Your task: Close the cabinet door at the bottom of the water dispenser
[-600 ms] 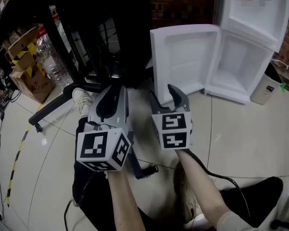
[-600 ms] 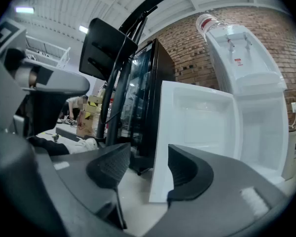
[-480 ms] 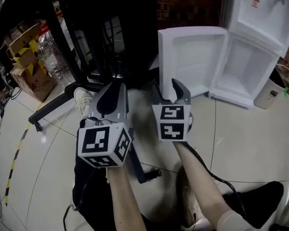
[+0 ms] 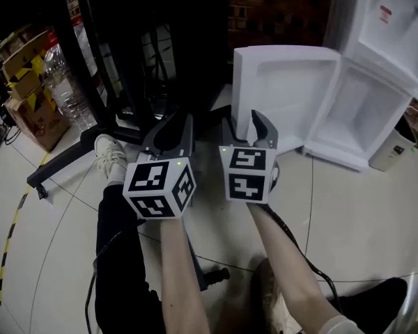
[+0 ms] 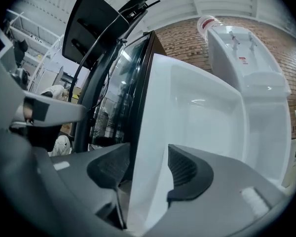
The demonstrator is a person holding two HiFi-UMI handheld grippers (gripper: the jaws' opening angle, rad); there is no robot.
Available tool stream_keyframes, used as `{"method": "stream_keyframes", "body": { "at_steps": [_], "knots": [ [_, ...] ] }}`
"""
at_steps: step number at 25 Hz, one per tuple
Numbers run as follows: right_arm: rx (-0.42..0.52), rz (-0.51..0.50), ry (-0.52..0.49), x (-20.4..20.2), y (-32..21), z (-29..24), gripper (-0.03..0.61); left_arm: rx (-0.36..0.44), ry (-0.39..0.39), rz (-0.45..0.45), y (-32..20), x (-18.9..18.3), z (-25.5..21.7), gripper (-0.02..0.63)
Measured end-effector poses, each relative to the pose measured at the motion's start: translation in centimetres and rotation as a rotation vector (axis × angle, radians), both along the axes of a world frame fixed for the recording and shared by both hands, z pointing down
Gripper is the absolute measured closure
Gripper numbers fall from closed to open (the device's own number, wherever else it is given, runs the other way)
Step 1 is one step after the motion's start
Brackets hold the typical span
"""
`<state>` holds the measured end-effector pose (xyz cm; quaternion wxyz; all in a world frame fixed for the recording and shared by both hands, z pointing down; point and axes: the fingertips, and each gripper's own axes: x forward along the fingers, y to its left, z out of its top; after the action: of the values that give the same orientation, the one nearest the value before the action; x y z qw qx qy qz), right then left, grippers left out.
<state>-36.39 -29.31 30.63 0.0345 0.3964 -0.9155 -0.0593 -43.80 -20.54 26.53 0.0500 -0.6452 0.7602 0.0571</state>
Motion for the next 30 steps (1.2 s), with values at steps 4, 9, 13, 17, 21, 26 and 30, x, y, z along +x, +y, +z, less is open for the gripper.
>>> {"method": "stream_keyframes", "body": {
  "at_steps": [4,9,13,17,21,26,30],
  "knots": [
    [0.009,0.000,0.007,-0.5,-0.5,0.3,0.361,-0.043,-0.005,0.001,-1.3,-0.4,1.6,0.557],
    [0.008,0.027,0.012,0.0,-0.5,0.3,0.391,-0.060,-0.011,0.031,-1.6,0.9,2.5,0.557],
    [-0.016,0.031,0.008,1.0,0.1,0.6,0.394,-0.061,-0.019,0.058,-1.9,2.8,2.7,0.557],
    [-0.037,0.010,0.018,2.1,1.1,0.6,0.394,-0.043,-0.021,0.074,-1.9,4.6,1.9,0.557],
    [-0.063,-0.008,0.017,4.1,2.4,0.6,0.391,-0.034,-0.041,0.078,-1.5,6.6,1.2,0.557],
    [-0.084,-0.016,0.018,7.2,3.9,0.7,0.385,-0.053,-0.065,0.086,-0.9,9.6,1.3,0.557],
    [-0.090,0.009,0.019,9.9,4.7,0.8,0.374,-0.061,-0.040,0.081,-0.6,11.7,1.8,0.560]
  ]
}}
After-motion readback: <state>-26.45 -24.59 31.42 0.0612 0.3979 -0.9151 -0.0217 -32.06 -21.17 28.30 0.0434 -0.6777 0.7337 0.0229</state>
